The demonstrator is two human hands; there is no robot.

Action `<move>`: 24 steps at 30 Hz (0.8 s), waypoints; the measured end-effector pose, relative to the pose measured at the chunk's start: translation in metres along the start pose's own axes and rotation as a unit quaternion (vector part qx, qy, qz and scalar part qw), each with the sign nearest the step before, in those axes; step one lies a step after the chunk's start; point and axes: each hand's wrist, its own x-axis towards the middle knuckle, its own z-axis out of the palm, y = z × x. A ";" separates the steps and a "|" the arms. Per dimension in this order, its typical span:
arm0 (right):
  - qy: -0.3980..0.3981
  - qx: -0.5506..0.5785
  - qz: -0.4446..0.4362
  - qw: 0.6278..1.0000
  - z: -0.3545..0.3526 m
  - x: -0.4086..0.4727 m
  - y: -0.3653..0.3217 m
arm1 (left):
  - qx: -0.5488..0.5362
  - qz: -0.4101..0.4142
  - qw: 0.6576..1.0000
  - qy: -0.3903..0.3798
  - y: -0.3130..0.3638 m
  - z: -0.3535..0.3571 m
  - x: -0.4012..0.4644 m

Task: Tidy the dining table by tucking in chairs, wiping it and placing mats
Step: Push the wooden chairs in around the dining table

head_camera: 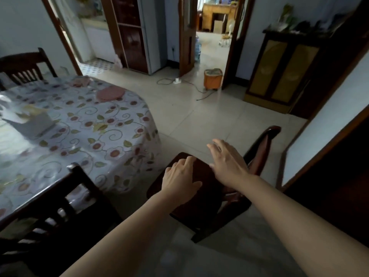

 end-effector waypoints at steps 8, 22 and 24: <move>-0.039 -0.006 0.043 0.998 -0.007 -0.009 0.145 | -0.006 0.013 0.998 -0.058 0.111 0.061 0.067; -0.059 0.024 0.039 0.997 0.054 -0.009 0.214 | 0.109 0.004 0.986 -0.123 0.144 0.114 0.101; -0.049 0.021 0.034 0.998 0.058 0.001 0.211 | 0.103 -0.005 0.987 -0.121 0.138 0.108 0.102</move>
